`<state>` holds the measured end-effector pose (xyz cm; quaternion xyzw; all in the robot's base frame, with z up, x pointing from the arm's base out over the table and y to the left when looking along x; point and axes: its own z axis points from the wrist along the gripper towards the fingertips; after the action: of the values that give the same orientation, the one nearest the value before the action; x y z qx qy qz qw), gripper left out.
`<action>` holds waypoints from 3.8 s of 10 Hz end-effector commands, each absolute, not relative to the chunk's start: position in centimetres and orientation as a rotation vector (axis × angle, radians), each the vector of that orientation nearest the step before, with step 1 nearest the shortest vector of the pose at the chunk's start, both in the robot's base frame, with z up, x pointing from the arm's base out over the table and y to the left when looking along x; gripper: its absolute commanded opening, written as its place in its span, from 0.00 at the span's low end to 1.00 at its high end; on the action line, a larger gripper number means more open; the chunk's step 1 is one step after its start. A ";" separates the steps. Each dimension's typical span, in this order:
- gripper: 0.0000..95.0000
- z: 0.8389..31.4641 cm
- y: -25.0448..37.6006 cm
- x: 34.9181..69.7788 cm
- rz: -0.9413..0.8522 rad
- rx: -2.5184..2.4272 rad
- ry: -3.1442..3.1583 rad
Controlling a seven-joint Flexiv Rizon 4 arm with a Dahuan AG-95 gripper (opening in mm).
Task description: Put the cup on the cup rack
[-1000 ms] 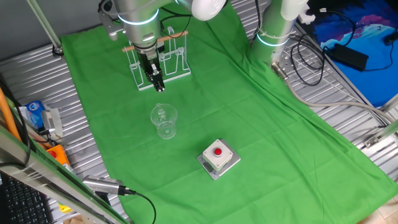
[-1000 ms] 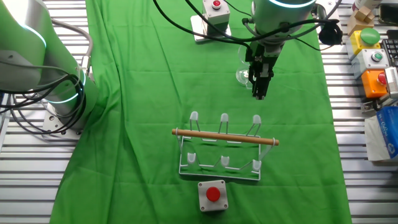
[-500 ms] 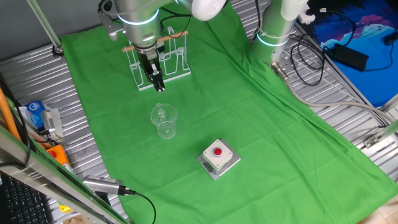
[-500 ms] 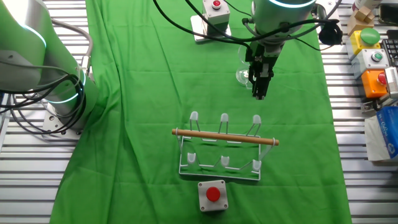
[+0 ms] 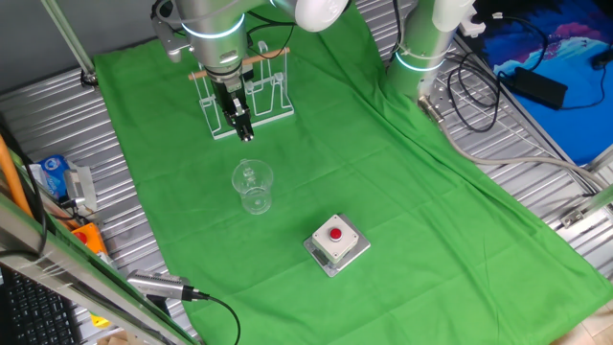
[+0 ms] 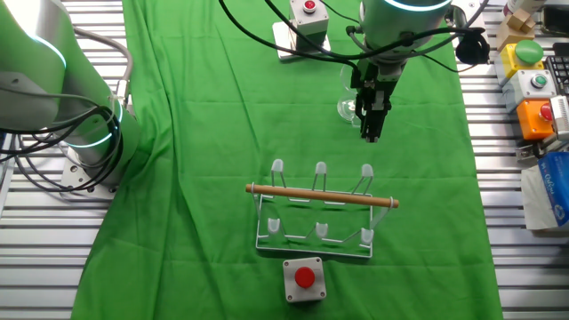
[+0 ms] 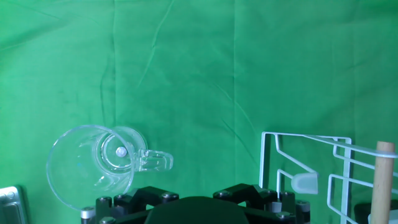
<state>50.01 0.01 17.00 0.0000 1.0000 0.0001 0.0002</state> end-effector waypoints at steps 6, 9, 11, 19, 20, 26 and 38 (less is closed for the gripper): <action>0.00 17.0 0.0 50.0 0.015 -0.074 3.109; 0.00 17.0 0.0 50.0 0.012 -0.075 3.110; 0.00 17.0 0.0 50.0 0.007 -0.074 3.110; 0.00 17.0 0.0 50.0 0.009 -0.134 3.108; 0.00 17.0 0.0 50.0 0.009 -0.149 3.108; 0.00 17.0 0.0 50.0 0.017 -0.354 3.076; 0.00 17.0 0.0 50.0 0.024 -0.975 2.972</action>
<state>49.98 -0.01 16.99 -0.3117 0.9501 0.0072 0.0077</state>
